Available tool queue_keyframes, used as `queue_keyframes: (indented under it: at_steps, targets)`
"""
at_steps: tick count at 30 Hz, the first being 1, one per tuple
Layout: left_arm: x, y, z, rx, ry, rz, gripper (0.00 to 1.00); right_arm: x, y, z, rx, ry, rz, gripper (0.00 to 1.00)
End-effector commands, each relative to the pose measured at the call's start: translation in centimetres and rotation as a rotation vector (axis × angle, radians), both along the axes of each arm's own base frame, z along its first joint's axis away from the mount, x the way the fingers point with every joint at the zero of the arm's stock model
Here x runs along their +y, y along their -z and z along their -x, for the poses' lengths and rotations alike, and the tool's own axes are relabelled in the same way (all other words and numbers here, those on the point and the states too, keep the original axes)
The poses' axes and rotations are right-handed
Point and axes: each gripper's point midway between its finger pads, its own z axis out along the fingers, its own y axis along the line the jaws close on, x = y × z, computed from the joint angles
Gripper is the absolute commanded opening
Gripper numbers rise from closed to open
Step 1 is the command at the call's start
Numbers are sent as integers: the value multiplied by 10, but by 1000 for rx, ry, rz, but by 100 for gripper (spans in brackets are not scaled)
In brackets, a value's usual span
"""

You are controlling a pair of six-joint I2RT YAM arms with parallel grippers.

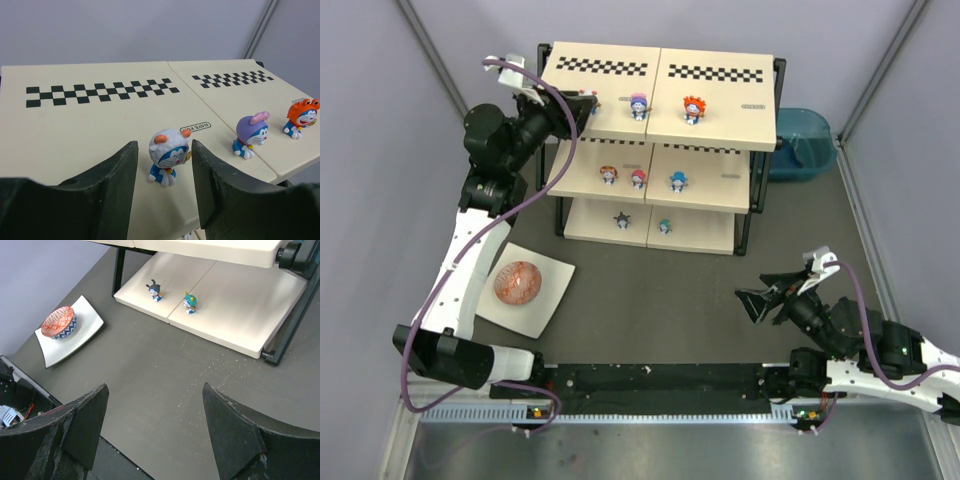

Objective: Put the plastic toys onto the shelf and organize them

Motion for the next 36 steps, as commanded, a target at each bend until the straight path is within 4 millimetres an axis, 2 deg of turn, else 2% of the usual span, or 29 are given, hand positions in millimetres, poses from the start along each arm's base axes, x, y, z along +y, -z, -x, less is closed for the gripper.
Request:
queue_keyframes:
  at_steps: [1, 8, 15, 17, 19, 20, 21, 22, 24, 26, 28, 29, 30, 36]
  targets:
    - [3, -27, 14, -86, -6, 20, 53, -3, -7, 1, -11, -6, -21, 77]
    - [10, -52, 27, -137, -33, 40, 57, -4, -10, 2, -12, -5, -38, 77]
    - [19, -58, 40, -151, -67, 51, 64, -9, -11, 3, -14, -2, -62, 77]
    - [23, -63, 51, -164, -73, 56, 65, -11, -11, 3, -16, 0, -66, 77]
    - [25, -58, 58, -148, -78, 56, 67, -11, -11, 3, -13, 3, -66, 77]
    - [29, -63, 71, -165, -80, 64, 68, -12, -10, 3, -9, 7, -64, 77]
    - [32, -55, 72, -145, -94, 65, 69, -12, -10, 3, -6, 7, -68, 77]
    - [32, -48, 76, -120, -95, 70, 75, -12, -9, 2, -3, 14, -69, 77]
    - [38, -40, 91, -103, -105, 89, 80, -13, -9, 2, 3, 20, -75, 77]
    - [41, -20, 105, -54, -110, 91, 90, -13, -7, 1, 7, 23, -77, 78]
    - [48, -4, 112, -12, -142, 91, 96, -13, -6, 1, 11, 28, -77, 84]
    - [53, 3, 122, -7, -157, 96, 97, -13, -6, 1, 14, 29, -80, 87]
    - [56, 9, 126, 4, -169, 97, 98, -13, -6, 1, 15, 31, -79, 99]
    - [73, 39, 159, 53, -225, 108, 99, -16, -6, -1, 18, 50, -79, 99]
